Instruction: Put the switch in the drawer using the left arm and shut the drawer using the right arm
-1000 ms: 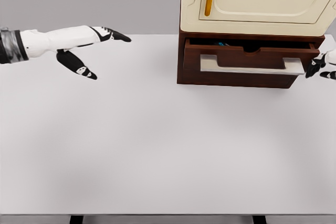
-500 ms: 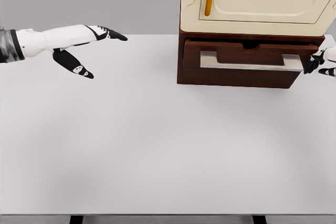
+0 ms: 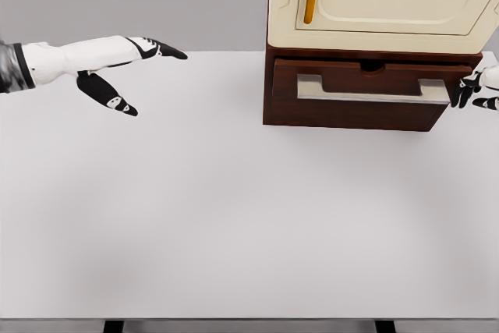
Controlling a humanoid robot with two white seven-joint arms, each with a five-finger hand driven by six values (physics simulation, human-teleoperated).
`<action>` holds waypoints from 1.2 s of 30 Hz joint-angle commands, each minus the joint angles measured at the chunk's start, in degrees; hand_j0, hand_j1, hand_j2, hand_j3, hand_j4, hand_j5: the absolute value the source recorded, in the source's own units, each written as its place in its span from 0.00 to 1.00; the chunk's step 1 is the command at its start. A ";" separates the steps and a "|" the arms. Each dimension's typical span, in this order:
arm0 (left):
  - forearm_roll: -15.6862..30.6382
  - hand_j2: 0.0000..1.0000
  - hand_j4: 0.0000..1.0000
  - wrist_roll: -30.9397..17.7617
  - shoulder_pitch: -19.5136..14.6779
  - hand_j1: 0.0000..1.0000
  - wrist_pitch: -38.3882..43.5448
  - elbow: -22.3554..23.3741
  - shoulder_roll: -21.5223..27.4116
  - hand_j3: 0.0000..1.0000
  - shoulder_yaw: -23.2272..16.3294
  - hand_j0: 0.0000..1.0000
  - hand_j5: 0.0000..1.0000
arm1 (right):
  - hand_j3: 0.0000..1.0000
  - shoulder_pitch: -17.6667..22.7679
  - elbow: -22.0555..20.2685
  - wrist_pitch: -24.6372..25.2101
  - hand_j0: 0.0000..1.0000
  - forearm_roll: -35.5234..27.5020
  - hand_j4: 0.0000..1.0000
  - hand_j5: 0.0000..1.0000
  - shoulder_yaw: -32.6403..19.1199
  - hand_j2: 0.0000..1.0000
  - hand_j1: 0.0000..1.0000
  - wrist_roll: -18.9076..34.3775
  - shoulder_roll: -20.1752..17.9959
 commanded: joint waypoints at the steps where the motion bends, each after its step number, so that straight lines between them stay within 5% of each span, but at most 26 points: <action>1: 0.43 1.00 1.00 0.02 0.00 1.00 0.12 0.16 -0.05 1.00 -0.01 1.00 1.00 | 0.52 0.00 -0.35 0.79 0.52 -3.19 0.52 0.52 0.06 0.52 0.52 -1.38 0.34; 36: 0.43 1.00 1.00 0.02 0.00 1.00 0.12 0.86 0.03 1.00 -0.01 1.00 1.00 | 0.53 -1.23 2.55 0.79 0.53 -3.19 0.53 0.53 0.41 0.53 0.53 -1.38 0.25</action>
